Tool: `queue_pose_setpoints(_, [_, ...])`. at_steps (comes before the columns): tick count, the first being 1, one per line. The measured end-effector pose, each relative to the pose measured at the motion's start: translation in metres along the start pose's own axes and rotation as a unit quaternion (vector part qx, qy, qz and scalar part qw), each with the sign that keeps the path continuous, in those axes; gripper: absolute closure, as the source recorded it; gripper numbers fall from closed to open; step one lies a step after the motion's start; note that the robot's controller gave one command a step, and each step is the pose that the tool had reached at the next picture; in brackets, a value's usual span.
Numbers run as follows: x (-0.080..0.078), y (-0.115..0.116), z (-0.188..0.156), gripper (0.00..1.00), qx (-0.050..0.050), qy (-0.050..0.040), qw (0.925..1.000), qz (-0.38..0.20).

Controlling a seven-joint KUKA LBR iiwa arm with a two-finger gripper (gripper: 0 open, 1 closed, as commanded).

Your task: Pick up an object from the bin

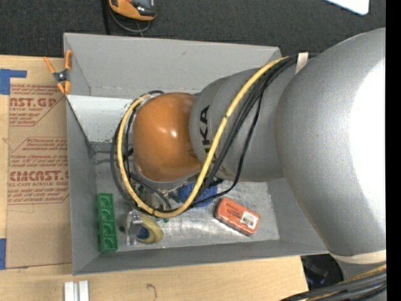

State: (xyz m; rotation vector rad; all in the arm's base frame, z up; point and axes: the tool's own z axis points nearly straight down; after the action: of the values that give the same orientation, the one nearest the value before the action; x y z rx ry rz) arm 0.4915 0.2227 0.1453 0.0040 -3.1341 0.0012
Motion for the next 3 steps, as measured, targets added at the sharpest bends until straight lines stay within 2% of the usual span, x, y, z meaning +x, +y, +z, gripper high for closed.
queue_pose_setpoints(1, [-0.002, -0.001, -0.004, 0.00, -0.001, -0.0036, 1.0000, 0.001])
queue_pose_setpoints(2, [-0.035, -0.050, 0.032, 0.00, -0.001, -0.0045, 0.9985, -0.055])
queue_pose_setpoints(3, [-0.021, -0.009, 0.013, 0.00, 0.001, -0.0038, 0.9883, -0.152])
